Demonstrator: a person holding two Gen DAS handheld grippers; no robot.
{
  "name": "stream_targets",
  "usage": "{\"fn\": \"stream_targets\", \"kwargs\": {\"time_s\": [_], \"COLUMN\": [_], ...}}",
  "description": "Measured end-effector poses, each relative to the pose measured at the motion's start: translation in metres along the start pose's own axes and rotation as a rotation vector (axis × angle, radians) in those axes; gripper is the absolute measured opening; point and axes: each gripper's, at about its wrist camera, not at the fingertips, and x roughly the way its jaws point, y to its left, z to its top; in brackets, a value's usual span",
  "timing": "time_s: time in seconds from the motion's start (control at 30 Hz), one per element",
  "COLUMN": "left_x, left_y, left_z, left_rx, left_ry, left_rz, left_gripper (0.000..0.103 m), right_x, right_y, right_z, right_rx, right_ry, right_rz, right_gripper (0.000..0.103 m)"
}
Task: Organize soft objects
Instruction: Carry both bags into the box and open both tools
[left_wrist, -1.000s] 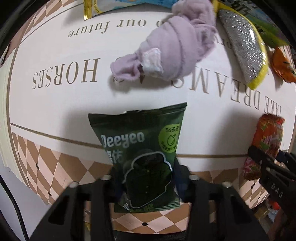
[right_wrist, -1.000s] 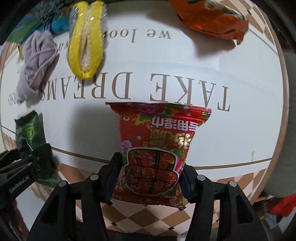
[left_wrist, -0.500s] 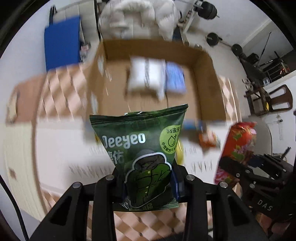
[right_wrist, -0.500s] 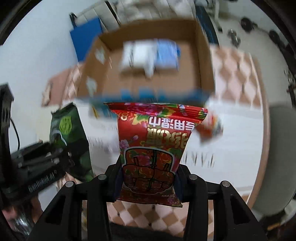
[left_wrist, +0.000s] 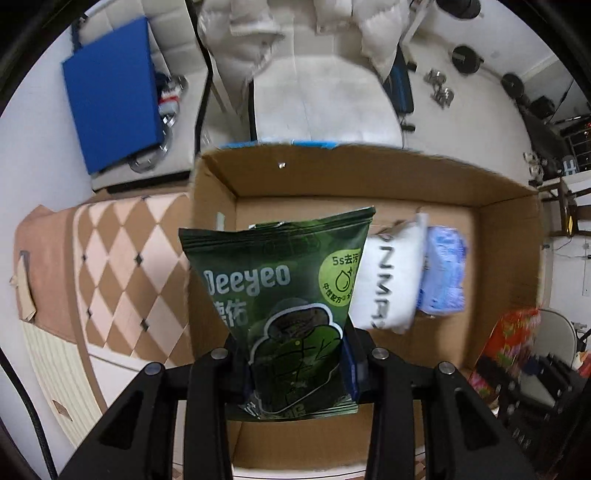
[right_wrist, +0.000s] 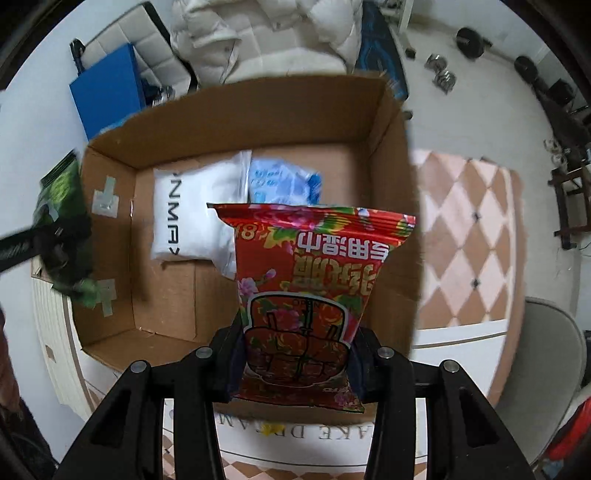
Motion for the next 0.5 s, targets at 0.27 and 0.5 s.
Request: {"fn": "stream_targets", "kwargs": {"time_s": [0.27,0.5], "left_x": [0.033,0.023], "left_y": [0.004,0.008], "left_z": [0.027,0.035], "left_rx": [-0.030,-0.073], "left_ry": [0.078,0.058], "left_rz": [-0.002,-0.036], "left_gripper": [0.035,0.061], "right_x": [0.057,0.067], "right_y": [0.008,0.007], "right_z": [0.000,-0.005], "right_rx": [0.012,-0.004], "right_ry": [0.119,0.145], "right_rz": [0.028,-0.018], "right_gripper": [0.047,0.101]}}
